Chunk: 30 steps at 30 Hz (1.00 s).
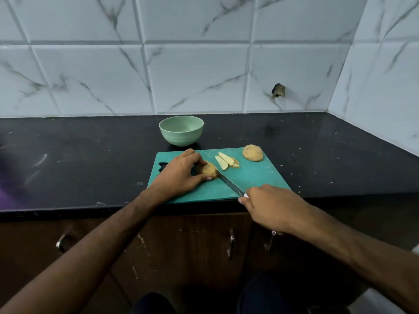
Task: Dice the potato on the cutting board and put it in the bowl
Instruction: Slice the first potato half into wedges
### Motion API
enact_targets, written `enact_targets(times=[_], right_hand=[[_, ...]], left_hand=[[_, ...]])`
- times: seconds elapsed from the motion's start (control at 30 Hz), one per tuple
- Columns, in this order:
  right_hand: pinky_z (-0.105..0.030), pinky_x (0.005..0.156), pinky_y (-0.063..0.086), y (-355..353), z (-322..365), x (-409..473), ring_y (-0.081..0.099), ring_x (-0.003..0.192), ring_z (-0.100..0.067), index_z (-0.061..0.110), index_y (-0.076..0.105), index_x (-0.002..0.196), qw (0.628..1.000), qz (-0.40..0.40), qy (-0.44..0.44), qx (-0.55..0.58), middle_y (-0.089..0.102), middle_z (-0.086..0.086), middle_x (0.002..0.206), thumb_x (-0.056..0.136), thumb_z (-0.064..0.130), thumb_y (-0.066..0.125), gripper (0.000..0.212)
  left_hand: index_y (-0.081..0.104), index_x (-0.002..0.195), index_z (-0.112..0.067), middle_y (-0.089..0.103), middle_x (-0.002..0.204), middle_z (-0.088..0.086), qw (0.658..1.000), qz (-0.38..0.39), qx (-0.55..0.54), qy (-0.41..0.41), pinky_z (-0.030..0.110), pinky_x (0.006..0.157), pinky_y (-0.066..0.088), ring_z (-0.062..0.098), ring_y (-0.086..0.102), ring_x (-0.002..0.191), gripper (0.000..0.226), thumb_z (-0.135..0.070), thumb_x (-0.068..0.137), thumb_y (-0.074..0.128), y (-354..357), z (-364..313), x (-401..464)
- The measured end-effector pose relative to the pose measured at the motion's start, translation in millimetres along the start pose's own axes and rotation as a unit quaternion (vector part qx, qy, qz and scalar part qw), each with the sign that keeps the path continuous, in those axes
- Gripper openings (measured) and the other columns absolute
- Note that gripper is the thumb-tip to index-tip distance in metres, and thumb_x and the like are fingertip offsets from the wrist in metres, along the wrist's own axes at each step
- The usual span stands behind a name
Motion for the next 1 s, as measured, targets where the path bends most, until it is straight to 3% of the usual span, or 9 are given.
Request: enact_targets(times=[0.13,0.3,0.43,0.5,0.83,1.0], right_hand=[[-0.03,0.06,0.041,-11,7,2,0.055,0.071,-0.01,0.022,0.053,0.093,0.998,-0.04,-0.016,-0.055,0.054,0.004,0.079,0.109,0.047,0.031,0.037],[-0.037,0.071,0.041,-31,-21,19,0.058,0.076,-0.012,0.023,0.055,0.097,0.998,-0.021,0.037,-0.048,0.059,0.004,0.088,0.109,0.049,0.027,0.04],[-0.033,0.065,0.043,-41,-24,20,0.06,0.045,-0.008,0.022,0.058,0.096,0.998,-0.028,0.05,-0.004,0.067,-0.003,0.079,0.108,0.052,0.027,0.045],[-0.032,0.061,0.047,-46,-18,24,0.058,0.04,-0.008,0.021,0.059,0.099,0.998,-0.035,0.046,-0.002,0.067,-0.003,0.076,0.108,0.052,0.027,0.045],[-0.035,0.067,0.058,-50,19,34,0.068,0.055,-0.013,0.017,0.063,0.102,0.997,-0.037,0.008,-0.073,0.065,0.001,0.078,0.106,0.052,0.03,0.048],[-0.036,0.067,0.052,-54,26,33,0.057,0.063,-0.01,0.016,0.057,0.1,0.994,-0.028,-0.008,-0.108,0.056,0.002,0.078,0.108,0.045,0.03,0.041]], left_hand=[[0.066,0.109,-0.02,0.054,0.104,-0.012,1.0,-0.001,-0.003,0.004,0.024,0.086,0.05,0.005,0.057,0.097,0.04,-0.048,0.082,0.078,-1,-3,-3],[0.063,0.105,-0.02,0.057,0.105,-0.011,1.0,-0.006,-0.016,-0.002,0.02,0.089,0.05,0.003,0.059,0.1,0.04,-0.05,0.081,0.077,-3,-1,-5],[0.063,0.104,-0.021,0.058,0.106,-0.01,1.0,-0.01,-0.016,-0.01,0.021,0.092,0.05,0.001,0.059,0.101,0.037,-0.045,0.082,0.08,-4,3,-3],[0.064,0.103,-0.021,0.059,0.106,-0.011,1.0,-0.012,-0.016,-0.01,0.022,0.091,0.052,0.001,0.06,0.1,0.037,-0.046,0.081,0.08,-4,3,-2],[0.065,0.11,-0.021,0.059,0.112,-0.009,1.0,-0.006,-0.005,-0.005,0.028,0.091,0.053,0.004,0.058,0.102,0.04,-0.048,0.083,0.077,-4,0,-3],[0.066,0.108,-0.022,0.058,0.107,-0.011,1.0,-0.011,-0.006,-0.008,0.033,0.088,0.053,0.005,0.058,0.098,0.041,-0.051,0.081,0.076,-4,2,-4]])
Point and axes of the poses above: each hand's wrist, its own x-axis towards the middle knuckle, its own y-axis out of the palm, z = x × y, the point moved 9 cm from there along x, towards the middle knuckle
